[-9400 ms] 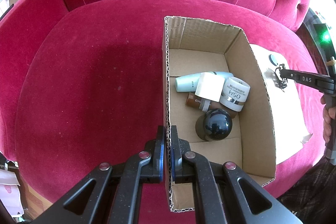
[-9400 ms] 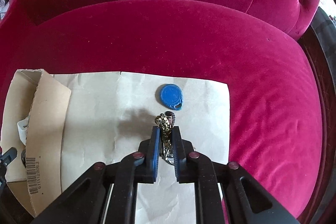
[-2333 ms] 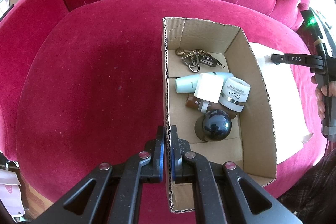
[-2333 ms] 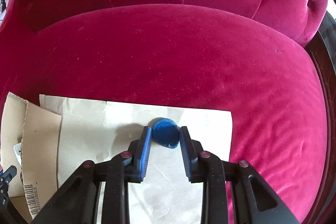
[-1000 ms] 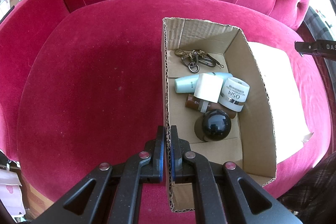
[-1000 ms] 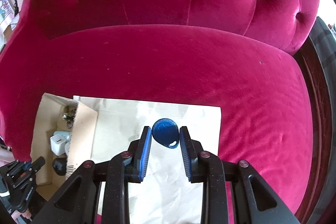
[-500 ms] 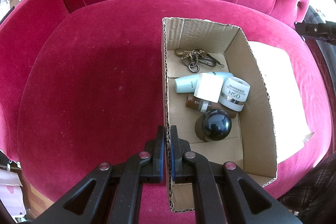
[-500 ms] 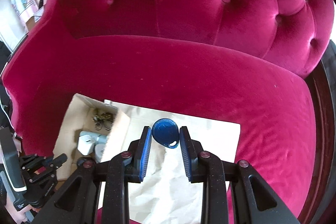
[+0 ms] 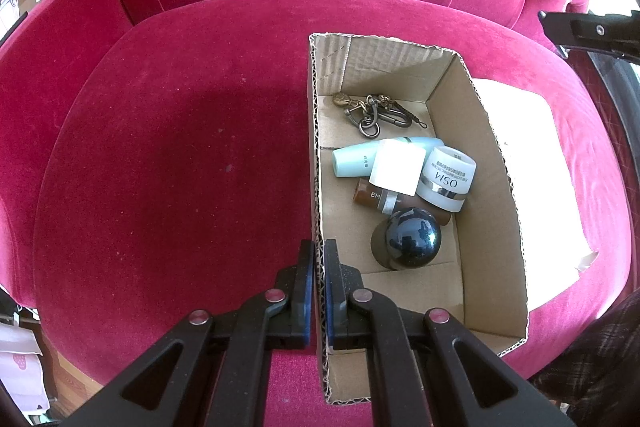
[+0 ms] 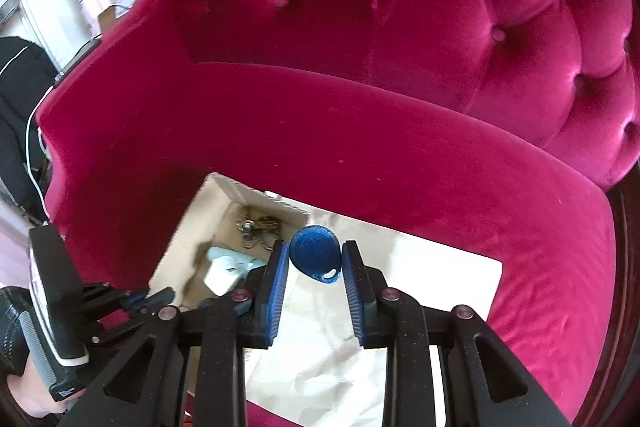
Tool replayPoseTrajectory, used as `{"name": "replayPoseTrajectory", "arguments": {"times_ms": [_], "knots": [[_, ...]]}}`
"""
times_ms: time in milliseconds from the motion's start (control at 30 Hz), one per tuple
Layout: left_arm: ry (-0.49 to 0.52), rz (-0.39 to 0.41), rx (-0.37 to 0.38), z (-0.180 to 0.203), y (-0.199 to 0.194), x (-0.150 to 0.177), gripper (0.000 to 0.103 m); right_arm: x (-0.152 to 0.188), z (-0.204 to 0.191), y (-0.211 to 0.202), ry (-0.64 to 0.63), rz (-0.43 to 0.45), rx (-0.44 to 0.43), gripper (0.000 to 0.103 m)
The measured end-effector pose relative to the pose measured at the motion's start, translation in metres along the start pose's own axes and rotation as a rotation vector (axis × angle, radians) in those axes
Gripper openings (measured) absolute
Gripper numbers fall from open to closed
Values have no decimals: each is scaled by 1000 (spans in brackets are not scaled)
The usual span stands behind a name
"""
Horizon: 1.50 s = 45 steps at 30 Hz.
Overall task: Organize rigid objects
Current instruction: 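Carry the blue fob with the right tool and release it into the box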
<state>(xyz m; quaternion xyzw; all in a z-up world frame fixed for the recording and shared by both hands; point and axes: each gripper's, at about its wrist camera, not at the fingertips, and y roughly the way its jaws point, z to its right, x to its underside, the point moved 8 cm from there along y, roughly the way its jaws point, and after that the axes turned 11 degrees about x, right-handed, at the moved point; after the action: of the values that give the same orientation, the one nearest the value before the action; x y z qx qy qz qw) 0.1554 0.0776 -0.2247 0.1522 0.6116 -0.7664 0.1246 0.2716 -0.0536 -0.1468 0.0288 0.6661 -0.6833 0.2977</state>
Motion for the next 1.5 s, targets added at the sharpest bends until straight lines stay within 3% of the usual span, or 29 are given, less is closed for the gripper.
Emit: {"name": "replayPoseTrajectory", "arguments": {"times_ms": [800, 1367, 1400, 1500], "knots": [[-2, 0, 3, 1, 0, 0, 4, 14, -80, 27, -178, -32, -128, 29], [-4, 1, 5, 0, 0, 0, 4, 14, -83, 36, -171, -34, -140, 30], [-4, 1, 5, 0, 0, 0, 4, 13, -82, 36, -167, -32, -139, 32], [-2, 3, 4, 0, 0, 1, 4, 11, -77, 37, -146, -24, -119, 74]]}}
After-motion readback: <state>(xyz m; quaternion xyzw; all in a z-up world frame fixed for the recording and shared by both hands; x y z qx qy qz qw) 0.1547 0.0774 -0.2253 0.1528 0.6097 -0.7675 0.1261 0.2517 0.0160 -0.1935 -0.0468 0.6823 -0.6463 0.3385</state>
